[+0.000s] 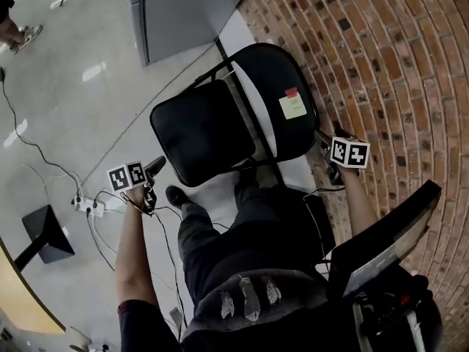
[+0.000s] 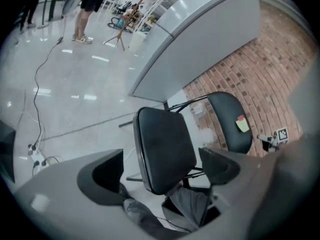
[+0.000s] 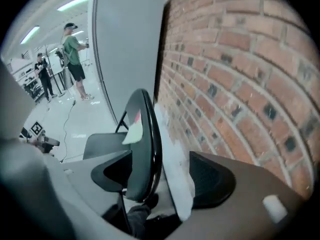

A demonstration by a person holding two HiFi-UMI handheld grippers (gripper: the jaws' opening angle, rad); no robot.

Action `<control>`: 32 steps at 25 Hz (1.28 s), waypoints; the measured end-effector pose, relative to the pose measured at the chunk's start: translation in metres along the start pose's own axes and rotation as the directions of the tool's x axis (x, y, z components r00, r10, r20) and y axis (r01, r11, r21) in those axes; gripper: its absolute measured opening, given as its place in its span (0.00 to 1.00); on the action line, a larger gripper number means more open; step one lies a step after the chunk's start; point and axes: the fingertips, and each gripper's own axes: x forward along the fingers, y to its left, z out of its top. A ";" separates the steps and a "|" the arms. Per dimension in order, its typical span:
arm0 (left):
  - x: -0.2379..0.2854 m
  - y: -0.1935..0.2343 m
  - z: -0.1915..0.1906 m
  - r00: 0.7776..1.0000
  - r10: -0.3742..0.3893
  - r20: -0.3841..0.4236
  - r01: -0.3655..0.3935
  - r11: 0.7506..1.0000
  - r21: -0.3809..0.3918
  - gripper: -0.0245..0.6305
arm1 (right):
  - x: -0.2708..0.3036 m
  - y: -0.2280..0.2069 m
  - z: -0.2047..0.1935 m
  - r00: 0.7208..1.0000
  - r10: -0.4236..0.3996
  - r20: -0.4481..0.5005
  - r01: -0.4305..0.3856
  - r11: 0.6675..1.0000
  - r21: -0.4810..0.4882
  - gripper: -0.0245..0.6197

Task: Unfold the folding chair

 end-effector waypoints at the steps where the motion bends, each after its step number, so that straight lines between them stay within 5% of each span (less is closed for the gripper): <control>1: -0.015 -0.007 0.014 1.000 -0.005 0.026 0.004 1.000 0.030 0.78 | -0.014 0.007 0.020 0.997 -0.005 0.074 0.006 1.000 -0.014 0.60; 6: -0.073 -0.038 0.076 0.990 -0.021 0.139 0.000 0.989 0.146 0.76 | -0.059 0.071 0.095 0.929 0.119 0.352 -0.125 0.992 -0.006 0.52; 14: -0.125 -0.089 0.116 0.964 -0.016 0.266 -0.043 0.975 0.216 0.68 | -0.068 0.133 0.124 0.845 0.301 0.442 -0.325 0.946 -0.023 0.45; 16: -0.139 -0.098 0.123 0.942 0.021 0.336 -0.103 0.968 0.227 0.45 | -0.068 0.141 0.125 0.825 0.349 0.444 -0.368 0.929 -0.048 0.34; 17: -0.146 -0.104 0.126 0.927 0.039 0.373 -0.135 0.963 0.235 0.08 | -0.067 0.143 0.125 0.816 0.377 0.437 -0.390 0.919 -0.065 0.23; 19: -0.153 -0.125 0.124 0.912 0.036 0.408 -0.155 0.952 0.264 0.04 | -0.067 0.150 0.123 0.795 0.444 0.413 -0.447 0.889 -0.097 0.04; 20: -0.153 -0.137 0.122 0.912 0.027 0.409 -0.151 0.950 0.275 0.04 | -0.067 0.155 0.122 0.779 0.480 0.404 -0.479 0.871 -0.109 0.04; 27: -0.149 -0.229 0.102 0.887 -0.006 0.461 -0.143 0.947 0.287 0.04 | -0.094 0.179 0.131 0.606 0.677 0.417 -0.663 0.720 -0.206 0.04; 32: -0.167 -0.318 0.088 0.852 -0.092 0.515 -0.147 0.902 0.405 0.04 | -0.152 0.202 0.131 0.406 0.824 0.396 -0.756 0.546 -0.361 0.04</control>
